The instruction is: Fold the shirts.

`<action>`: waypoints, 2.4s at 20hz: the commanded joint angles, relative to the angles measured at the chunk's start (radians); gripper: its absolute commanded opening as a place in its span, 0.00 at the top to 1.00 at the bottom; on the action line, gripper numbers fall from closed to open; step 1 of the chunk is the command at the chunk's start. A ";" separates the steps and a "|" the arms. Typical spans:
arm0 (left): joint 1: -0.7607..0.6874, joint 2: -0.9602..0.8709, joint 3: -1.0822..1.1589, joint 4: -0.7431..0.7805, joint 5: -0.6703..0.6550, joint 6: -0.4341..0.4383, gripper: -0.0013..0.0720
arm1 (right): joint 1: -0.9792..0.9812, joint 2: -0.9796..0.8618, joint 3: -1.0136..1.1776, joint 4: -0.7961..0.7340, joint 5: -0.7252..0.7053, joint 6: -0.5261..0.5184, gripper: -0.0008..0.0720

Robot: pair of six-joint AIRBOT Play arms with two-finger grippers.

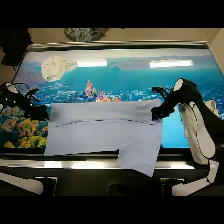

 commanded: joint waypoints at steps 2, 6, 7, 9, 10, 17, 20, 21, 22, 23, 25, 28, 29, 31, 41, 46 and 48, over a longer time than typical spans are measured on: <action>0.045 0.037 0.026 0.006 -0.016 -0.041 0.21 | -0.068 0.058 0.056 -0.032 0.060 -0.048 0.27; 0.113 0.169 -0.116 0.006 -0.055 -0.075 0.32 | -0.229 0.154 0.006 -0.052 0.207 -0.049 0.29; 0.121 0.230 -0.235 0.004 -0.035 -0.073 0.32 | -0.243 0.182 -0.040 -0.056 0.201 -0.050 0.29; 0.131 0.360 -0.506 0.007 0.067 -0.060 0.31 | -0.247 0.244 -0.158 -0.056 0.131 -0.053 0.29; 0.145 0.415 -0.620 0.006 0.125 -0.048 0.32 | -0.243 0.269 -0.215 -0.030 0.090 -0.056 0.30; 0.163 0.487 -0.834 -0.001 0.225 -0.003 0.32 | -0.194 0.320 -0.331 0.080 0.022 -0.155 0.30; 0.160 0.487 -0.835 -0.026 0.282 -0.004 0.32 | -0.193 0.321 -0.331 0.083 0.027 -0.163 0.30; 0.160 0.487 -0.838 -0.042 0.290 -0.004 0.32 | -0.193 0.321 -0.331 0.084 0.032 -0.165 0.30; 0.160 0.487 -0.843 -0.058 0.294 -0.004 0.36 | -0.193 0.321 -0.331 0.084 0.041 -0.165 0.30; 0.160 0.487 -0.855 -0.073 0.295 -0.004 0.48 | -0.193 0.321 -0.332 0.083 0.051 -0.165 0.30; 0.160 0.487 -0.876 -0.083 0.300 -0.003 0.74 | -0.193 0.335 -0.364 0.081 0.056 -0.168 0.30; 0.160 0.489 -0.868 -0.083 0.304 0.000 0.94 | -0.194 0.418 -0.536 0.085 0.027 -0.194 0.27; 0.160 0.489 -0.864 -0.084 0.306 0.001 0.94 | -0.194 0.455 -0.605 0.089 0.015 -0.196 0.27; 0.160 0.491 -0.858 -0.084 0.307 0.008 0.94 | -0.194 0.529 -0.736 0.149 0.011 -0.226 0.24; 0.160 0.490 -0.848 -0.084 0.310 0.072 0.94 | -0.193 0.591 -0.952 0.184 -0.177 -0.134 0.35; 0.161 0.492 -0.817 -0.103 0.308 0.095 0.94 | -0.194 0.592 -0.914 0.222 -0.163 -0.159 0.93; 0.160 0.516 -0.762 -0.171 0.291 0.132 0.95 | -0.194 0.601 -0.832 0.223 -0.119 -0.183 0.94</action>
